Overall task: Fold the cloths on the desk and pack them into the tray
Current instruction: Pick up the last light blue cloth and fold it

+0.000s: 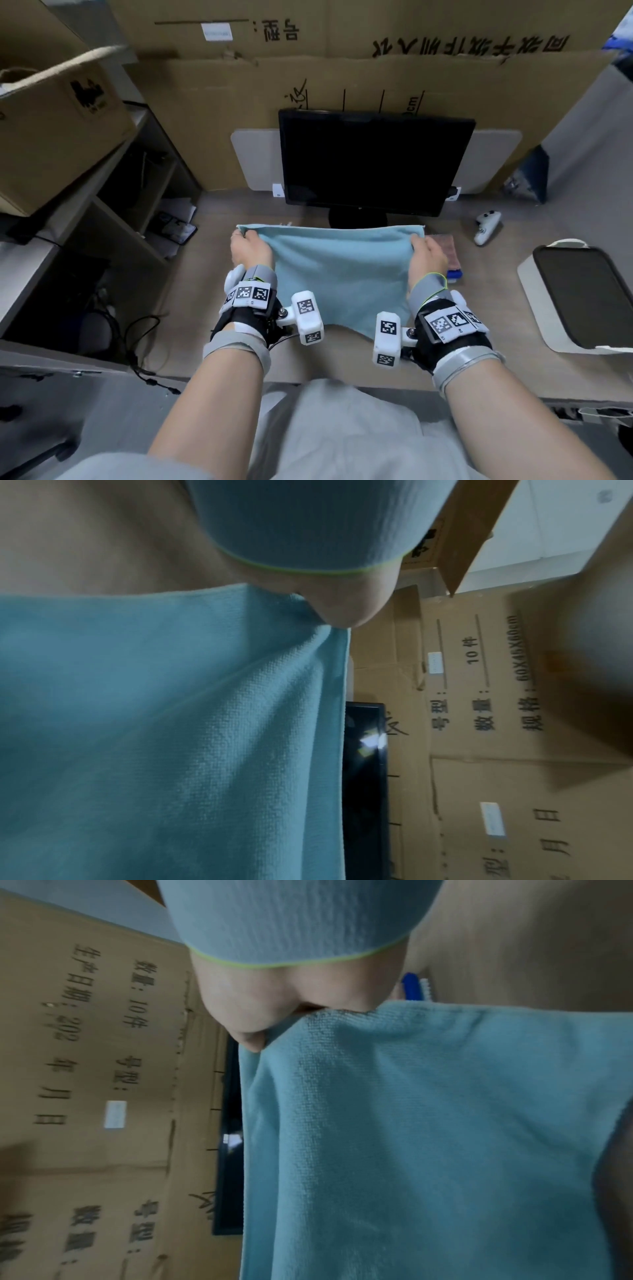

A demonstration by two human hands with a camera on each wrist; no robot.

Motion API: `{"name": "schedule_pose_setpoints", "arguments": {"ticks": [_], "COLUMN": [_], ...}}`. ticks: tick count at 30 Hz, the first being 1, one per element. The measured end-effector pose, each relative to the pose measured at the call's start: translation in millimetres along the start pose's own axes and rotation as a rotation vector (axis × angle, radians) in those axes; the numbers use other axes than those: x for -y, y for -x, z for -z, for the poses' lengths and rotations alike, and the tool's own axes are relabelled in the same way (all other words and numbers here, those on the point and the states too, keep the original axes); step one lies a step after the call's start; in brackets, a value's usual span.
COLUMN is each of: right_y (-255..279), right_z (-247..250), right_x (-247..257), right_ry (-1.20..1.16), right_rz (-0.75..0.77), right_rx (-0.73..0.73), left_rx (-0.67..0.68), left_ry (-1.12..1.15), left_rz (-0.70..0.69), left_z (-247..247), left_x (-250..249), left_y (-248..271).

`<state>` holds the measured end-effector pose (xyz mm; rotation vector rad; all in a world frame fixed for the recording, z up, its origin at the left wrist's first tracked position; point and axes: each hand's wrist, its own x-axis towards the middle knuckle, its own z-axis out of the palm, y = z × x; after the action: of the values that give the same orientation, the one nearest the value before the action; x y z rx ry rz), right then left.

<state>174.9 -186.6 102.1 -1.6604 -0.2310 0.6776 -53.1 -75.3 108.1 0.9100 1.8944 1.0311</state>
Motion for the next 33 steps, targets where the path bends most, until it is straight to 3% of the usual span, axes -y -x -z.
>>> {"name": "schedule_pose_setpoints", "arguments": {"ticks": [5,9,14,17,24,28,33], "right_y": [-13.3,-16.0,-5.4,3.5,30.6,28.6,15.1], "right_z": [-15.2,-17.1,0.9,15.2,81.9,91.8,87.1], "right_x": [55.7,64.5,21.4,-37.9,-171.1,-186.9,-189.5], "right_ry": [-0.157,-0.166,-0.097,0.018,0.418,0.537,0.556], "right_rz": [0.072,0.045,-0.113,-0.174,-0.301,-0.334,-0.327], "right_rx": [-0.087,-0.143,-0.161,-0.211,-0.102,-0.052,-0.008], "left_rx": [-0.066,-0.070,-0.019,-0.022,0.109,0.137,0.139], "left_ry": [0.058,0.083,0.006,-0.083,-0.332,-0.385,-0.396], "left_rz": [-0.205,-0.286,-0.161,-0.059,0.180,0.171,0.152], "left_z": [3.4,7.3,11.0,17.2,38.6,38.2,29.2], "left_x": [-59.5,-72.6,-8.4,51.3,190.1,213.2,201.1], "left_y": [-11.2,-13.1,-0.3,13.3,46.5,55.0,47.8]}}
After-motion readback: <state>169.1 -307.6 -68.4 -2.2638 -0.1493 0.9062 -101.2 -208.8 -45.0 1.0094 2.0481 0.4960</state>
